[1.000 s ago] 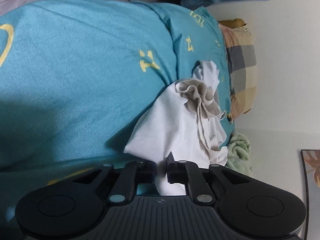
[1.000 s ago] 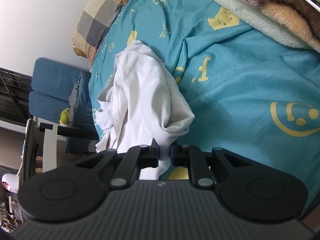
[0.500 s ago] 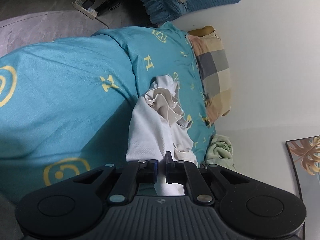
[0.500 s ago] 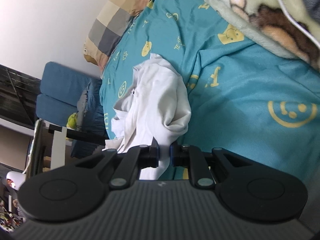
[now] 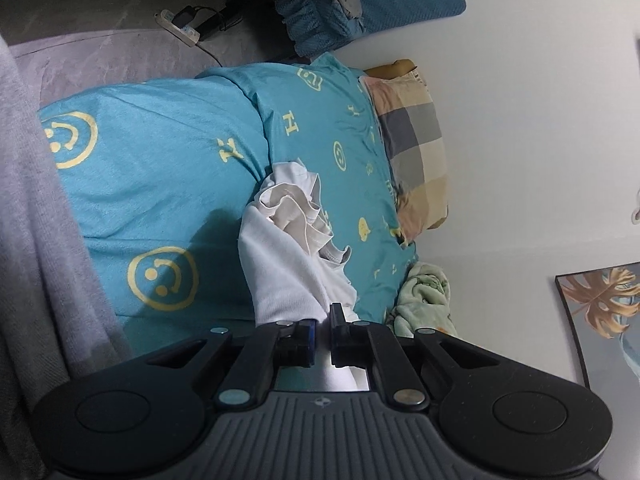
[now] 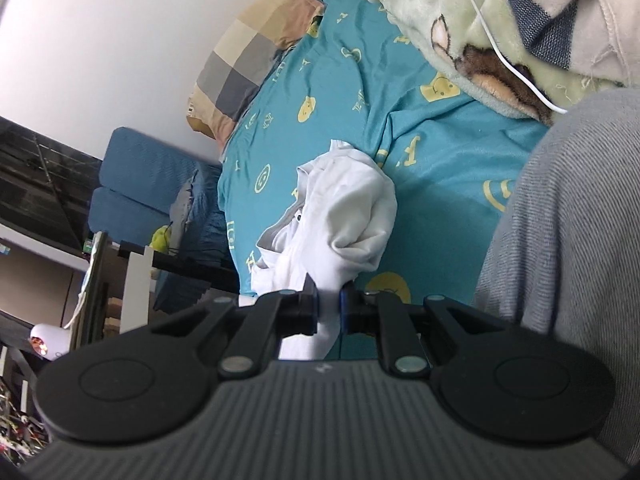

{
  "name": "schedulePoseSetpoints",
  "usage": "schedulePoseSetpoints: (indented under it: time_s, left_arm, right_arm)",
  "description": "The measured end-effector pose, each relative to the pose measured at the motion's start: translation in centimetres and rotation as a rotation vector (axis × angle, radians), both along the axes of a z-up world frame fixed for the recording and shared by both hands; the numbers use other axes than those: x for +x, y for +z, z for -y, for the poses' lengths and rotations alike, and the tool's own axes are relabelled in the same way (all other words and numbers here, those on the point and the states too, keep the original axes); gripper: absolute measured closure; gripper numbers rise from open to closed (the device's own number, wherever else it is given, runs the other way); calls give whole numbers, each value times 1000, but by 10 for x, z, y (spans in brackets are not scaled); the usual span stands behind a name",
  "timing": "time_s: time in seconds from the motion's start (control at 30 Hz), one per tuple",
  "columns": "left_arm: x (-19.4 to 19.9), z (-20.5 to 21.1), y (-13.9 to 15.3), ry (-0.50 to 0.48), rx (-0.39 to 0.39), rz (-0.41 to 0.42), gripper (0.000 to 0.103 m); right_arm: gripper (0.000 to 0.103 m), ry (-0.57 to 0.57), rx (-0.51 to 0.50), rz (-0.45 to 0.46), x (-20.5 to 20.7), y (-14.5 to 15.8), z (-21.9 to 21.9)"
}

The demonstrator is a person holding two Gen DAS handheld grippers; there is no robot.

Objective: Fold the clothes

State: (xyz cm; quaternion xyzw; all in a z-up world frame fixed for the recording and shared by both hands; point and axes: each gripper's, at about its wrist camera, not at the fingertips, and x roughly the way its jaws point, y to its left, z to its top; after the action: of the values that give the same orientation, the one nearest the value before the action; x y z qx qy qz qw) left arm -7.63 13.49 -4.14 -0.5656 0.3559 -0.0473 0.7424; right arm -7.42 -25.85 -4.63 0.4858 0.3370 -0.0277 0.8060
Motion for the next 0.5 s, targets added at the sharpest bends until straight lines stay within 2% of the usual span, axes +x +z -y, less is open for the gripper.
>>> schedulePoseSetpoints:
  time_s: [0.2, 0.3, 0.5]
  left_arm:
    - [48, 4, -3, 11, -8, -3, 96]
    - [79, 5, -5, 15, -8, 13, 96]
    - [154, 4, -18, 25, 0, -6, 96]
  right_arm:
    - [90, -7, 32, -19, 44, -4, 8]
    - [90, -17, 74, -17, 79, -7, 14]
    - [90, -6, 73, -42, 158, -16, 17]
